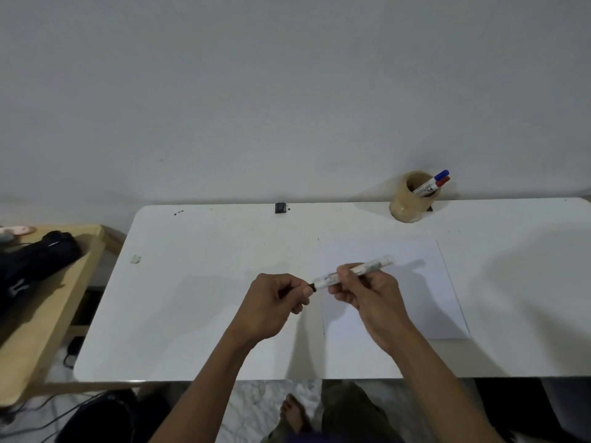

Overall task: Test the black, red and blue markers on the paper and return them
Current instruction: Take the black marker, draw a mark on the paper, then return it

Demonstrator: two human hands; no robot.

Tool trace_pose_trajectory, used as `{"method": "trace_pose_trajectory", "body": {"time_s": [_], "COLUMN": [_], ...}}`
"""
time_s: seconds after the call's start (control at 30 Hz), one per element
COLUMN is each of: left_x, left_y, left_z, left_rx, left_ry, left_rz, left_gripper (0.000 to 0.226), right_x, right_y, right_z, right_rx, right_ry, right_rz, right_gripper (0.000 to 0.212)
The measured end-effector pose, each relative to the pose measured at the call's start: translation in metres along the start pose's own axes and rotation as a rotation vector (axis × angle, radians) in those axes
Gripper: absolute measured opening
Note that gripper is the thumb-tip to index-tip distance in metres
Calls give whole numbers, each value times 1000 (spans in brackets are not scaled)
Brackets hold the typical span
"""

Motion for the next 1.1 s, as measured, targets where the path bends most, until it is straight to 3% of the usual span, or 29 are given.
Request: {"method": "trace_pose_trajectory", "body": {"time_s": [0.1, 0.37, 0.63, 0.87, 0.97, 1.03, 1.1], "left_x": [-8, -8, -34, -41, -41, -36, -24], "left_y": [-15, -31, -12, -6, -10, -23, -30], "left_z": [18, 99, 154, 158, 154, 136, 108], "left_rx": [99, 422, 365, 336, 353, 489, 648], "left_ry": [-32, 59, 5, -25, -70, -125, -58], "left_rz": [67, 394, 605, 618, 633, 633, 591], "left_gripper": [11, 9, 10, 12, 32, 48, 47], "right_x": [-16, -18, 0, 2, 1, 1, 0], "right_y": [-13, -30, -37, -37, -38, -42, -45], "right_z": [29, 75, 99, 110, 110, 111, 114], "right_rx": [80, 125, 155, 156, 163, 194, 207], "right_ry": [-24, -70, -3, -6, -16, -23, -50], "right_rz": [66, -64, -116, -123, -99, -76, -87], "right_gripper": [10, 16, 13, 13, 12, 17, 19]}}
Point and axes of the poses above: each hand's wrist, its own z-axis towards the middle knuckle, its own y-axis out of the palm, x = y × z, the point moved 9 cm from there along z, towards the middle knuckle, and after that the axes turned 13 degrees about x, right-handed, at the moved point
